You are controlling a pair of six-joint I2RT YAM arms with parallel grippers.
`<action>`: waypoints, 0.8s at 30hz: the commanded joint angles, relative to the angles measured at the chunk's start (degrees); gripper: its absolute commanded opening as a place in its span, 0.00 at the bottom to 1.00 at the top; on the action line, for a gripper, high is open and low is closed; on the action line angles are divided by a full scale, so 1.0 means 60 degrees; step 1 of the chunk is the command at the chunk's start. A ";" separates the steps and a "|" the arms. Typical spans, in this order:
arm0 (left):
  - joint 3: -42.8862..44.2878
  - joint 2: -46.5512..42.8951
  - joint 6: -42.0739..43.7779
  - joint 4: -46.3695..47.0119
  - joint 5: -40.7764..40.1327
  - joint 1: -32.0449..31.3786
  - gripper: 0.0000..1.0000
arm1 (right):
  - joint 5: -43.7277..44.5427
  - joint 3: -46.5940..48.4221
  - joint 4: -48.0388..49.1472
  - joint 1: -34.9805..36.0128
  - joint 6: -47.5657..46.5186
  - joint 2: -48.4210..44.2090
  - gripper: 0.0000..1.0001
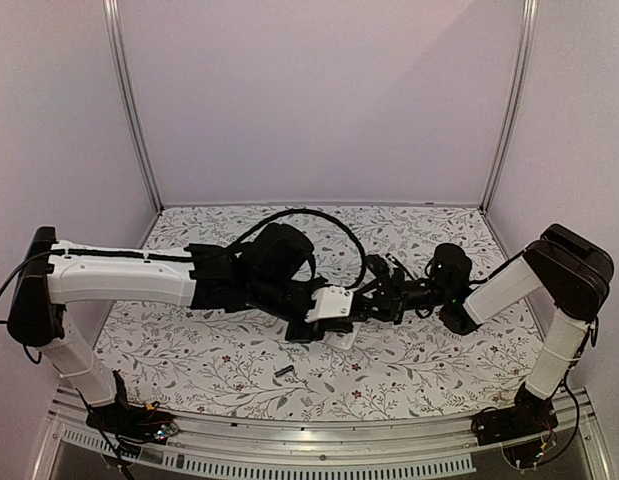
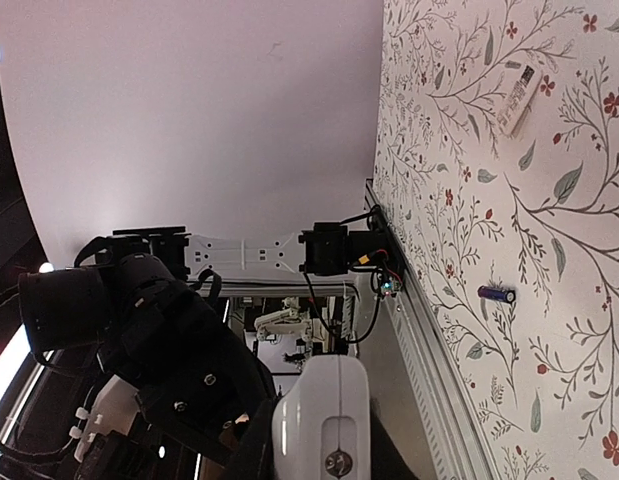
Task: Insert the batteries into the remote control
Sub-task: Press the battery in the battery compartment.
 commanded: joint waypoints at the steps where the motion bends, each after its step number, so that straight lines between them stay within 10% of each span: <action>1: -0.0388 0.0569 -0.0120 0.0048 -0.0122 0.0313 0.06 | -0.0451 0.0299 0.2058 0.0474 0.0950 -0.0641 0.00; 24: -0.1035 0.1093 -0.0843 0.0456 0.1677 0.1149 0.03 | -0.0541 0.0783 0.2082 0.0554 0.1291 -0.1607 0.00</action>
